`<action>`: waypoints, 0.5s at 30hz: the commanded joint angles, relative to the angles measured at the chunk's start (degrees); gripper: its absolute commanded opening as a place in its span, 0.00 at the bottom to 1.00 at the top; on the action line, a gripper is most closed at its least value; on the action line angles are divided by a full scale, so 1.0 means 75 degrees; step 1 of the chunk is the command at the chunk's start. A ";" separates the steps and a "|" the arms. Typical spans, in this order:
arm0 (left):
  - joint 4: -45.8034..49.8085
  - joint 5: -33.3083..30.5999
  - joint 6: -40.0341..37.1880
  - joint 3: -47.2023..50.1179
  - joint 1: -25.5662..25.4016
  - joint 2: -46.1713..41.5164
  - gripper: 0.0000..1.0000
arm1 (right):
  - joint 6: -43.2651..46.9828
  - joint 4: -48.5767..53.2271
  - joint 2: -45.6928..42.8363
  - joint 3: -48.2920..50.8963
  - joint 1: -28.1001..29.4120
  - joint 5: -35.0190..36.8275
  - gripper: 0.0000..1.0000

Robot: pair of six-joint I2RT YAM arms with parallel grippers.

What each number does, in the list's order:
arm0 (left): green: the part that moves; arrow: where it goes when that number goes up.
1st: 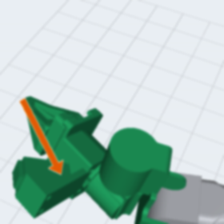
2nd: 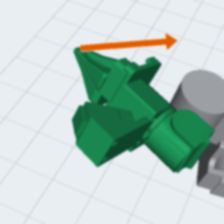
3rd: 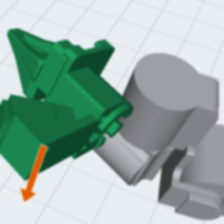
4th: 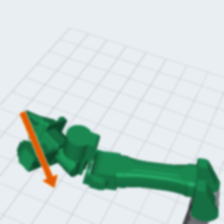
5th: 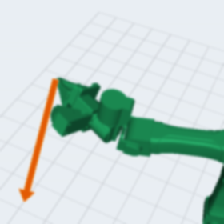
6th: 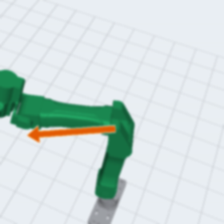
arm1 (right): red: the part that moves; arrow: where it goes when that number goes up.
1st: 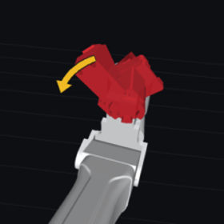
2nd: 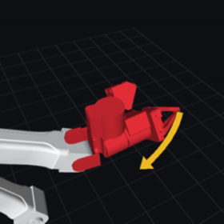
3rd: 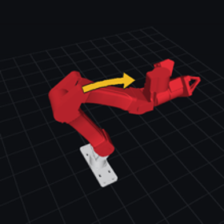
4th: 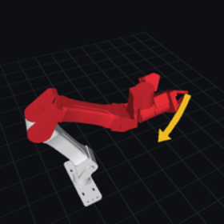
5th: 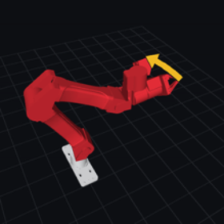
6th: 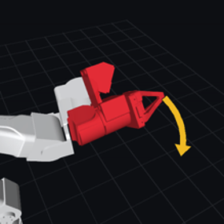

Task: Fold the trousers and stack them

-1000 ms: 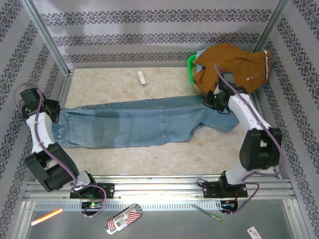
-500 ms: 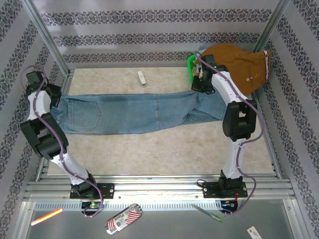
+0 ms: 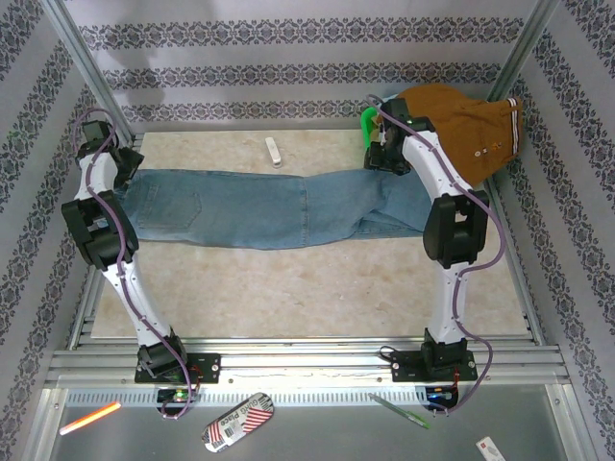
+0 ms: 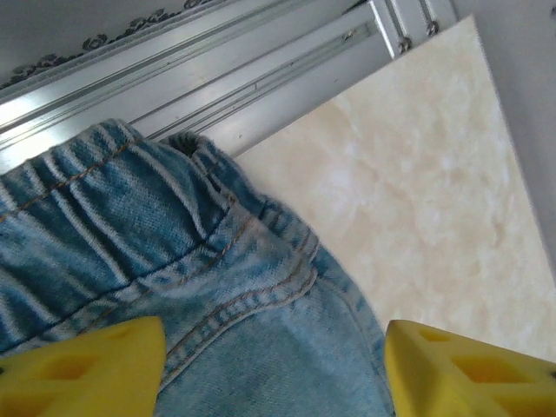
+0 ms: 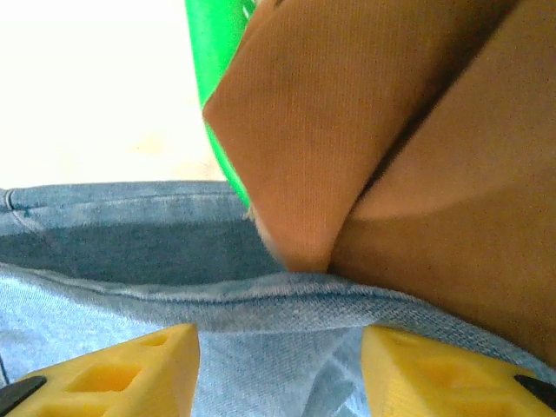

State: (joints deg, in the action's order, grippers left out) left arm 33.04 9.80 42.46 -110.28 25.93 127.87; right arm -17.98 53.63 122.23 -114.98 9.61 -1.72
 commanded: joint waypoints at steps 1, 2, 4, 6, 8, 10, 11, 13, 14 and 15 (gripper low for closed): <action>-0.0267 -0.0051 -0.0262 0.0646 -0.0100 -0.1114 0.77 | 0.0016 -0.0128 -0.1119 0.0534 0.0462 0.0482 0.54; -0.0443 0.0015 -0.0229 0.0975 -0.0118 -0.1466 0.77 | -0.0020 -0.0259 -0.1329 0.0771 0.0646 0.0510 0.54; -0.0665 0.0031 -0.0159 0.1571 -0.0224 -0.2065 0.77 | -0.0163 -0.0438 -0.1607 0.1115 0.1054 0.0723 0.56; -0.1113 0.0192 0.0403 0.2559 -0.0408 -0.2723 0.75 | -0.0384 -0.0743 -0.1679 0.1403 0.1547 0.0674 0.56; -0.2219 0.0392 0.1139 0.3936 -0.0691 -0.3311 0.72 | -0.0639 -0.0990 -0.1457 0.1475 0.1981 0.0597 0.56; -0.3031 0.0295 0.1572 0.5069 -0.1130 -0.3654 0.70 | -0.0802 -0.1114 -0.0910 0.1245 0.2330 0.0238 0.52; -0.3333 0.0244 0.1601 0.5439 -0.1321 -0.3689 0.69 | -0.0813 -0.1094 -0.0605 0.1076 0.2443 0.0062 0.49; -0.3813 0.0208 0.1638 0.5963 -0.1652 -0.3522 0.68 | -0.0865 -0.0883 0.0171 0.0493 0.2586 -0.0351 0.39; -0.4044 0.0289 0.1715 0.6122 -0.1715 -0.3382 0.67 | -0.0907 -0.0782 0.0480 0.0268 0.2620 -0.0496 0.31; -0.4381 0.0453 0.1854 0.6312 -0.1757 -0.3201 0.64 | -0.0954 -0.0716 0.0774 0.0056 0.2639 -0.0695 0.21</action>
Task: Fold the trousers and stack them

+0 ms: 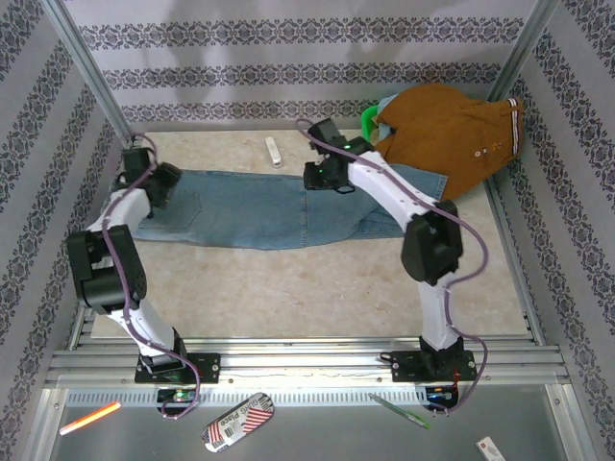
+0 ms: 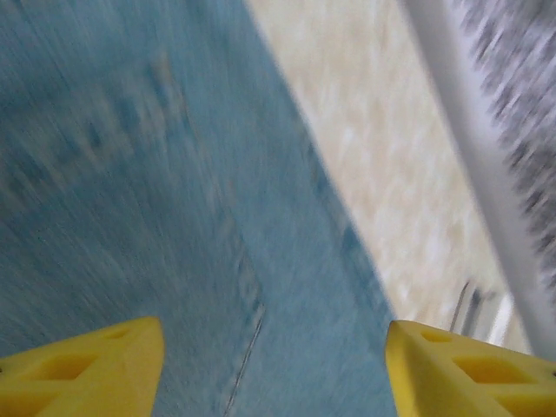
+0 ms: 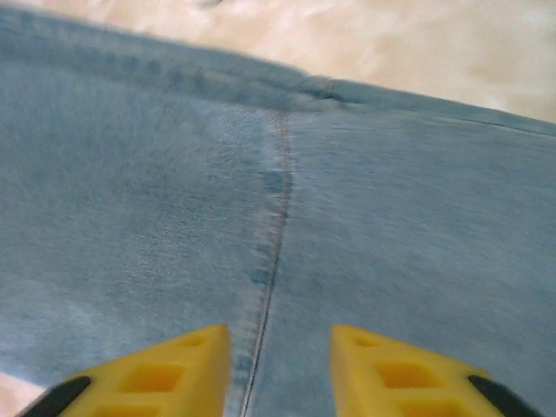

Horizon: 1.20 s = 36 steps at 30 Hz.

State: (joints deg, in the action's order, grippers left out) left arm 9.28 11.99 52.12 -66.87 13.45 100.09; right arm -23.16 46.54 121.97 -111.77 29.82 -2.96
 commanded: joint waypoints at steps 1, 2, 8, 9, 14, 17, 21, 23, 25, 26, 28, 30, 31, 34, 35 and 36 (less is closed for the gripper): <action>-0.1478 0.0307 0.0710 0.0678 -0.0122 0.0655 0.62 | -0.0331 0.0282 0.1036 -0.0515 -0.0051 -0.0614 0.13; -0.1606 0.0362 0.0767 0.0782 -0.0149 0.0751 0.61 | -0.0370 0.0265 0.1172 -0.0551 -0.0039 -0.0653 0.06; -0.1528 0.0308 0.0661 0.1542 -0.0228 0.0571 0.60 | -0.0072 0.0828 0.1424 -0.0122 0.0171 0.0168 0.00; -0.1500 0.0329 0.0618 0.1744 -0.0223 0.0419 0.60 | -0.0013 0.0895 0.1366 0.0098 0.0172 0.0124 0.00; -0.1303 0.0049 0.0714 0.3001 -0.0240 -0.0644 0.60 | -0.0138 0.0174 0.0516 0.2173 0.0130 -0.0320 0.00; -0.1196 -0.0173 0.0797 0.3803 -0.0291 -0.1490 0.59 | -0.0262 -0.0328 -0.0079 0.3357 0.0141 -0.0673 0.00; -0.0481 -0.0683 0.0738 0.4808 -0.0416 -0.2980 0.59 | -0.0602 -0.0919 -0.1017 0.4774 0.0182 -0.1127 0.00; 0.0001 -0.0833 0.0719 0.5291 -0.0445 -0.3876 0.59 | -0.0786 -0.1106 -0.1468 0.5344 0.0228 -0.1231 0.00; 0.0658 -0.0930 0.0594 0.5665 -0.0478 -0.4793 0.60 | -0.1064 -0.1284 -0.1860 0.5814 0.0273 -0.1314 0.00; 0.1060 -0.0999 0.0545 0.5838 -0.0492 -0.5283 0.60 | -0.1188 -0.1363 -0.2041 0.6001 0.0319 -0.1381 0.00; 0.1738 -0.1033 0.0506 0.6112 -0.0493 -0.6306 0.60 | -0.1368 -0.1413 -0.2359 0.6253 0.0437 -0.1512 0.00; 0.2138 -0.1046 0.0525 0.6268 -0.0490 -0.7149 0.61 | -0.1329 -0.1359 -0.2577 0.6277 0.0488 -0.1502 0.03; 0.2287 -0.1083 0.0510 0.6292 -0.0493 -0.7579 0.61 | -0.1249 -0.1177 -0.2680 0.6131 0.0436 -0.1379 0.08; 0.2255 -0.1079 0.0488 0.6140 -0.0490 -0.8056 0.61 | -0.0891 -0.0508 -0.3091 0.5545 0.0104 -0.1084 0.27; 0.2183 -0.0974 0.0463 0.6032 -0.0493 -0.7953 0.61 | -0.0844 -0.0387 -0.3293 0.5463 -0.0039 -0.1051 0.30; 0.2091 -0.0829 0.0458 0.5896 -0.0493 -0.7733 0.62 | -0.0824 -0.0267 -0.3572 0.5426 -0.0223 -0.1039 0.33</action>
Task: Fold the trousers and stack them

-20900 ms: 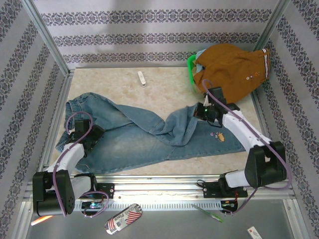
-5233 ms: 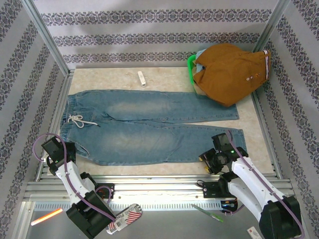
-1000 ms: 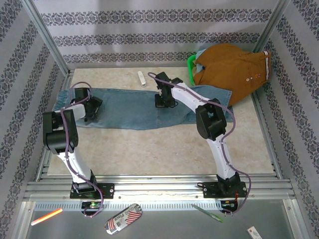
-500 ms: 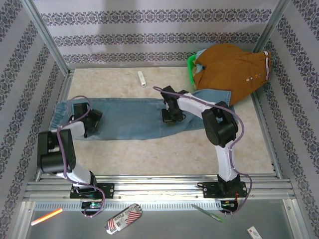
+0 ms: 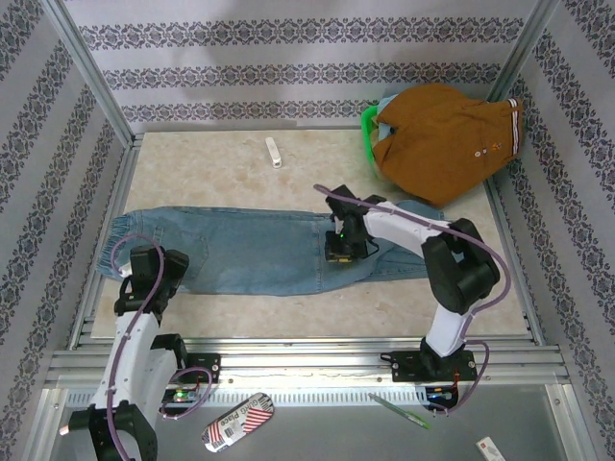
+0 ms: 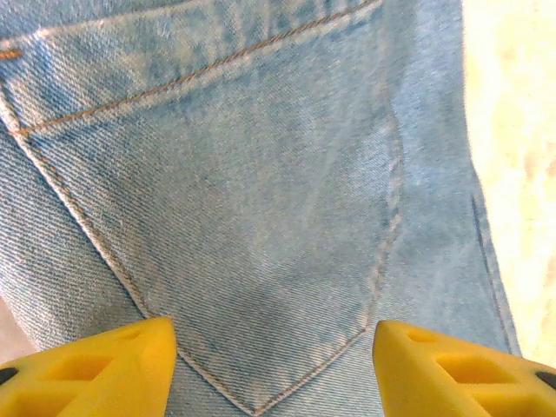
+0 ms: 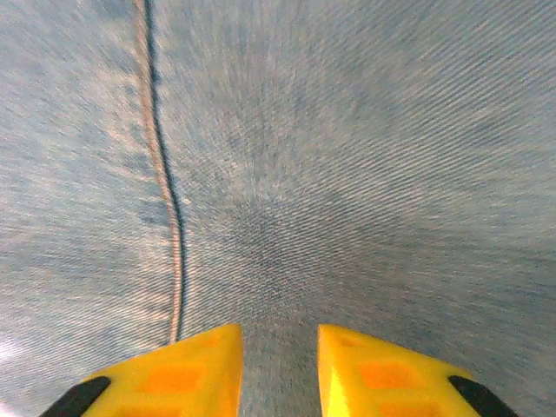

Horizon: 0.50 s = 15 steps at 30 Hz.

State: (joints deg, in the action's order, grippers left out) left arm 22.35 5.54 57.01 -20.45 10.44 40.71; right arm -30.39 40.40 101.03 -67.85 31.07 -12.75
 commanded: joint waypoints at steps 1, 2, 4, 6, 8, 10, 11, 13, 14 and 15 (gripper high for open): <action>0.0203 0.0209 -0.0266 -0.0423 -0.0091 0.0454 0.62 | 0.0120 0.0632 -0.1145 -0.0385 -0.0621 0.0242 0.35; 0.0100 0.0334 -0.0289 -0.0497 -0.0091 0.0662 0.62 | 0.0086 0.0659 -0.1467 -0.0235 -0.0809 0.0255 0.38; -0.0203 0.0541 -0.0301 -0.0572 -0.0091 0.1020 0.63 | -0.0028 0.0695 -0.2181 0.0253 -0.1376 0.0356 0.42; -0.0584 0.0696 -0.0228 -0.0517 -0.0091 0.1196 0.64 | -0.0086 0.0742 -0.2998 0.1000 -0.2313 0.0337 0.43; -0.0940 0.0825 -0.0115 -0.0430 -0.0100 0.1292 0.64 | -0.0117 0.0705 -0.3592 0.1571 -0.3405 0.0193 0.45; -0.1301 0.0886 -0.0025 -0.0348 -0.0113 0.1429 0.64 | -0.0146 0.0477 -0.4157 0.2257 -0.4773 -0.0109 0.56; -0.1459 0.0906 0.0016 -0.0306 -0.0123 0.1522 0.65 | -0.0193 0.0343 -0.4357 0.2512 -0.5323 -0.0315 0.62; -0.1902 0.0976 0.0122 -0.0179 -0.0126 0.1828 0.66 | -0.0425 -0.0019 -0.4695 0.3057 -0.6419 -0.0618 0.68; -0.2100 0.0993 0.0161 -0.0120 -0.0137 0.2018 0.66 | -0.0575 -0.0131 -0.4777 0.3212 -0.6740 -0.0629 0.70; -0.2392 0.1011 0.0193 -0.0035 -0.0149 0.2248 0.67 | -0.0753 -0.0345 -0.4819 0.3370 -0.7003 -0.0718 0.71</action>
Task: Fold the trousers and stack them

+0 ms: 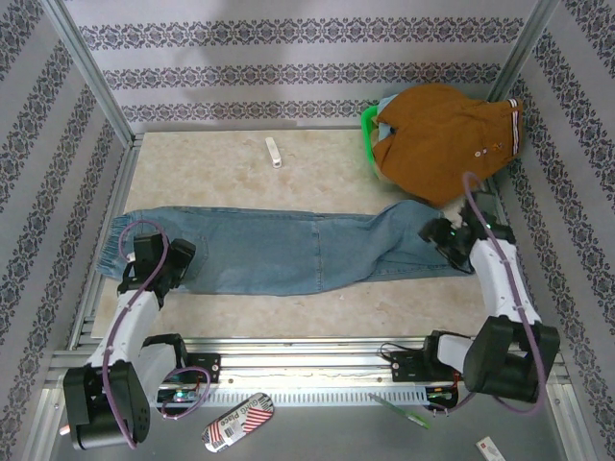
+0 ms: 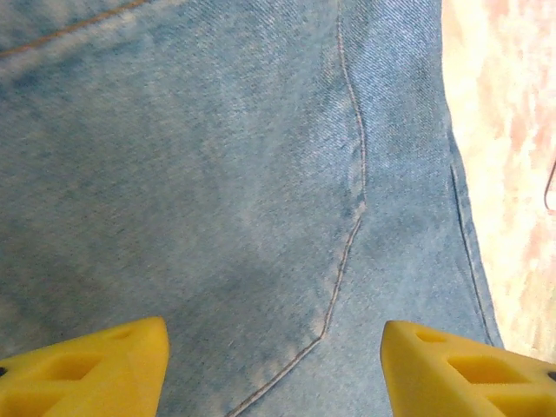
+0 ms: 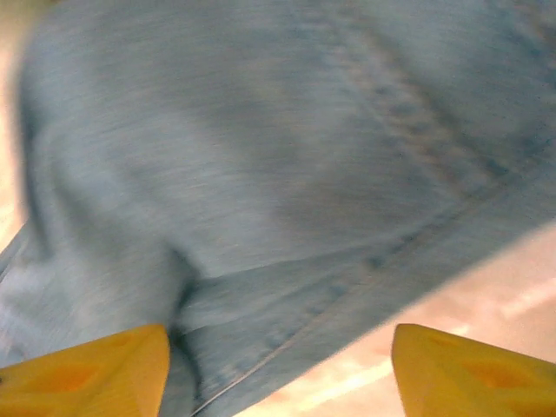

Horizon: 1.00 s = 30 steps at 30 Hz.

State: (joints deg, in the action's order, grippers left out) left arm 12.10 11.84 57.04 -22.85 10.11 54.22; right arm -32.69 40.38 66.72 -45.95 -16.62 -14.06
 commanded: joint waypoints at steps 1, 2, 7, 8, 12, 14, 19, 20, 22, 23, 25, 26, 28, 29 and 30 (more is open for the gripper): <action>-0.1280 0.0169 0.0227 0.0355 -0.0107 0.0673 0.67 | -0.0523 -0.0553 -0.0219 0.0528 -0.0757 -0.0531 0.71; -0.1515 0.0173 0.0278 0.0388 -0.0106 0.0974 0.67 | -0.0517 -0.0710 -0.0111 0.0527 -0.0803 -0.0274 0.70; -0.2147 0.0264 0.0290 0.0127 -0.0106 0.2147 0.69 | -0.0167 -0.0730 0.1117 0.0138 -0.0801 0.0427 0.67; -0.2240 0.0245 0.0292 0.0093 -0.0095 0.2260 0.69 | -0.0158 -0.0731 0.1363 0.0122 -0.0801 0.0433 0.65; -0.2534 0.0276 0.0352 -0.0127 -0.0094 0.2675 0.68 | -0.0019 -0.1101 0.2212 0.0069 -0.0800 0.0567 0.58; -0.2542 0.0204 0.0343 -0.0243 -0.0094 0.2816 0.68 | -0.0006 -0.1061 0.2610 -0.0155 -0.0807 0.0528 0.51; -0.2483 0.0051 0.0230 -0.0291 -0.0026 0.2809 0.68 | -0.0126 -0.1224 0.2890 -0.0340 -0.0796 0.0265 0.30; -0.2459 0.0056 0.0203 -0.0293 0.0030 0.2768 0.68 | -0.0153 -0.1226 0.2874 -0.0350 -0.0798 0.0281 0.26; -0.2439 0.0092 0.0169 -0.0278 0.0126 0.2689 0.68 | -0.0143 -0.1154 0.2874 -0.0404 -0.0805 0.0350 0.16; -0.2434 0.0087 0.0146 -0.0263 0.0140 0.2644 0.68 | -0.0137 -0.1131 0.2873 -0.0423 -0.0800 0.0373 0.14; -0.2433 0.0077 0.0126 -0.0274 0.0164 0.2595 0.68 | -0.0126 -0.1039 0.2799 -0.0457 -0.0814 0.0391 0.06; -0.2442 0.0103 0.0137 -0.0265 0.0173 0.2588 0.68 | -0.0121 -0.1012 0.2745 -0.0474 -0.0814 0.0358 0.04; -0.2485 0.0161 0.0169 -0.0269 0.0176 0.2586 0.68 | -0.0142 -0.0902 0.2521 -0.0525 -0.0815 0.0340 0.01; -0.2502 0.0168 0.0184 -0.0265 0.0176 0.2597 0.68 | -0.0138 -0.0814 0.2380 -0.0590 -0.0818 0.0380 0.00; -0.2519 0.0181 0.0207 -0.0279 0.0176 0.2606 0.68 | -0.0128 -0.0689 0.2239 -0.0690 -0.0819 0.0473 0.00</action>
State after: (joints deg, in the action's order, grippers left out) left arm -6.39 13.47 58.59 -25.30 10.61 74.19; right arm -34.15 32.99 87.18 -48.25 -22.50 -11.62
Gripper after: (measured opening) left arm 0.683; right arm 0.050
